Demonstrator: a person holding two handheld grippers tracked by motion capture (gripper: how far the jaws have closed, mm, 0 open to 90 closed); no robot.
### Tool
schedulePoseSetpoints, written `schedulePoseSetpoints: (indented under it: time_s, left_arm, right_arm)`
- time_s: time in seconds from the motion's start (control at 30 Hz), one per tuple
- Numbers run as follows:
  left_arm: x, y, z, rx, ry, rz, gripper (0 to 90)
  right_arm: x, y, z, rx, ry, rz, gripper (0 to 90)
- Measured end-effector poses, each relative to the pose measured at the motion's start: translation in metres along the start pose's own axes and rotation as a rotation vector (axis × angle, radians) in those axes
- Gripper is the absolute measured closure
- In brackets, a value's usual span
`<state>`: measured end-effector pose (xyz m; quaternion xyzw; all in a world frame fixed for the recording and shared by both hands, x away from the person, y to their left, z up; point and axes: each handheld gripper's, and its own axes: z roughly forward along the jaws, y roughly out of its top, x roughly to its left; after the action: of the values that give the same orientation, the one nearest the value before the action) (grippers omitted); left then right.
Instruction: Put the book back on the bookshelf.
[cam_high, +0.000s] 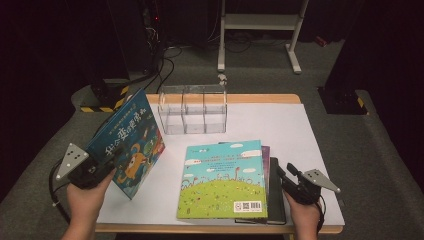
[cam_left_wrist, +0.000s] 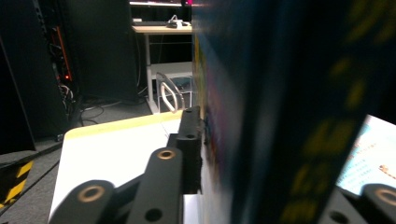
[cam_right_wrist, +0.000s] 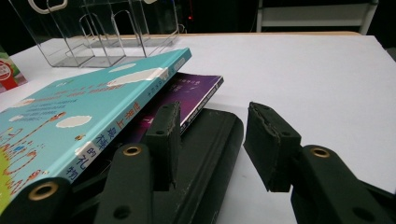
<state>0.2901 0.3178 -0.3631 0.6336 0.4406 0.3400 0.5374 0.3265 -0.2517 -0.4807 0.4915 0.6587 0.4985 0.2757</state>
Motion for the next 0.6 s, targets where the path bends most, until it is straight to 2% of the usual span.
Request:
schedulePoseSetpoints:
  time_s: [0.07, 0.1, 0.13, 0.2, 0.33, 0.6]
  left_arm:
    - [0.0002, 0.0011, 0.001, -0.003, 0.009, 0.002, 70.9]
    - [-0.0003, 0.0014, 0.0016, -0.006, 0.029, 0.01, 70.2]
    - [-0.0008, 0.0016, 0.002, -0.006, 0.039, 0.015, 66.2]
    - [-0.0017, 0.003, 0.0036, 0.001, 0.047, 0.018, 67.2]
    - [0.0008, 0.0045, 0.0032, 0.003, 0.027, -0.003, 73.7]
    - [0.0007, 0.0038, 0.0033, 0.009, 0.032, 0.006, 76.8]
  right_arm:
    - [0.0006, -0.0003, 0.0004, 0.004, 0.002, -0.005, 54.8]
    - [0.0007, -0.0003, 0.0004, 0.005, 0.003, -0.006, 54.7]
    - [0.0008, -0.0003, 0.0004, 0.005, 0.004, -0.006, 54.7]
    - [0.0007, -0.0004, 0.0004, 0.004, 0.006, -0.005, 54.7]
    - [0.0008, -0.0008, 0.0005, 0.004, 0.009, -0.005, 54.7]
    - [0.0005, -0.0018, 0.0013, 0.006, 0.011, 0.001, 54.8]
